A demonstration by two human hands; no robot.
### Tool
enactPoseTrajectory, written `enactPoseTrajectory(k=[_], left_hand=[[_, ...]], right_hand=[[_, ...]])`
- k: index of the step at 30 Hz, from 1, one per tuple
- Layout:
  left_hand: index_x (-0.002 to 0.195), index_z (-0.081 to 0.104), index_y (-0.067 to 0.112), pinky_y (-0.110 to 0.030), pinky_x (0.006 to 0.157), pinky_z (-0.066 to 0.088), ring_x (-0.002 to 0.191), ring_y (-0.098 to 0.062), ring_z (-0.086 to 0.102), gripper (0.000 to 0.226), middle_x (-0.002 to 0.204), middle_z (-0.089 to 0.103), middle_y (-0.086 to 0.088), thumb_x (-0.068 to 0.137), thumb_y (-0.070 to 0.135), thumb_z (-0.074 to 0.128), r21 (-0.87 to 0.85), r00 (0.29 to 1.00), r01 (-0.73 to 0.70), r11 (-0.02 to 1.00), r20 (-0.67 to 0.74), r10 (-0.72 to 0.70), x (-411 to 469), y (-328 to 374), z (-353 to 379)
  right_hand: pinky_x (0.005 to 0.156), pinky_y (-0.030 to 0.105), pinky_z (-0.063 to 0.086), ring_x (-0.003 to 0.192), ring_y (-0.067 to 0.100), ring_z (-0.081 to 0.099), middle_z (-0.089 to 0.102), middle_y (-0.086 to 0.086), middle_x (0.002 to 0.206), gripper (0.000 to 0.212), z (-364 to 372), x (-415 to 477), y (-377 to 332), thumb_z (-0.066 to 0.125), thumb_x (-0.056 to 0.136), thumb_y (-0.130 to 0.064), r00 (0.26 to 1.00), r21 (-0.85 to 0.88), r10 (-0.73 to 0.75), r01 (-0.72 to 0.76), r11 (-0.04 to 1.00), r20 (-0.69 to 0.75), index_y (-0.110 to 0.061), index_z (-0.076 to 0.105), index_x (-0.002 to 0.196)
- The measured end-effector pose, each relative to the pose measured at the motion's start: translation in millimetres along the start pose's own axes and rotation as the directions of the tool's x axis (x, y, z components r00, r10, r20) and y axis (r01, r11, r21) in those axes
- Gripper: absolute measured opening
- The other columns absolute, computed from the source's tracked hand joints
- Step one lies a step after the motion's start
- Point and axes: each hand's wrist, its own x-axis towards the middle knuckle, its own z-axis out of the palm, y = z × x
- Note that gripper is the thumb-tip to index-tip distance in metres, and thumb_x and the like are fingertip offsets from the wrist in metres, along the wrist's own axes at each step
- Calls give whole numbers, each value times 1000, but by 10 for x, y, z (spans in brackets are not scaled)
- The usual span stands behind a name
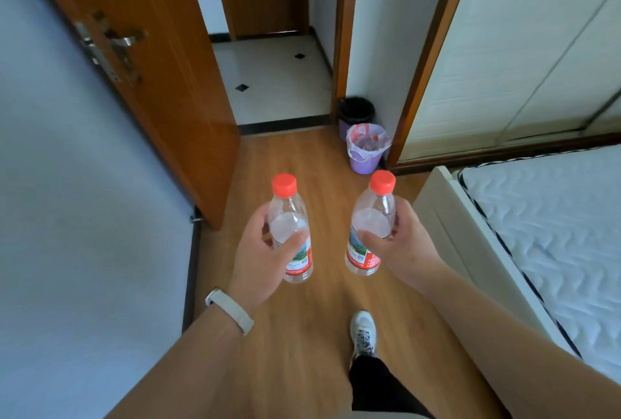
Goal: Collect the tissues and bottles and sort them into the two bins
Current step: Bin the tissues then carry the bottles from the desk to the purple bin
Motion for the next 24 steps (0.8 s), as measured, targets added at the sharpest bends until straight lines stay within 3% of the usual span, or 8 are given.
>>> enactPoseTrajectory(k=[7, 11, 24], left_hand=[[124, 53, 28, -43, 87, 57, 104, -19, 65, 59, 109, 65, 7, 72, 48, 73, 69, 998, 59, 996, -17, -58, 1063, 212, 591], [124, 54, 25, -47, 87, 57, 104, -21, 65, 55, 110, 66, 2, 76, 45, 74, 84, 999, 46, 995, 8, -46, 1691, 359, 942], [124, 53, 29, -41, 92, 55, 109, -16, 63, 47, 114, 64, 9, 82, 38, 74, 101, 996, 11, 995, 89, -20, 3040, 593, 1585]], right_hand=[[70, 22, 50, 95, 7, 60, 56, -10, 111, 53, -426, 1257, 206, 77, 68, -39, 998, 30, 40, -41, 999, 49, -41, 43, 109], [65, 13, 45, 93, 4, 59, 56, -15, 108, 55, -804, 1925, 229, 79, 73, -32, 999, 38, 14, -16, 999, 51, -39, 42, 113], [76, 23, 50, 96, 7, 58, 56, -12, 105, 54, -1334, 3079, 256, 77, 77, -27, 999, 54, 42, -40, 998, -25, -31, 42, 119]])
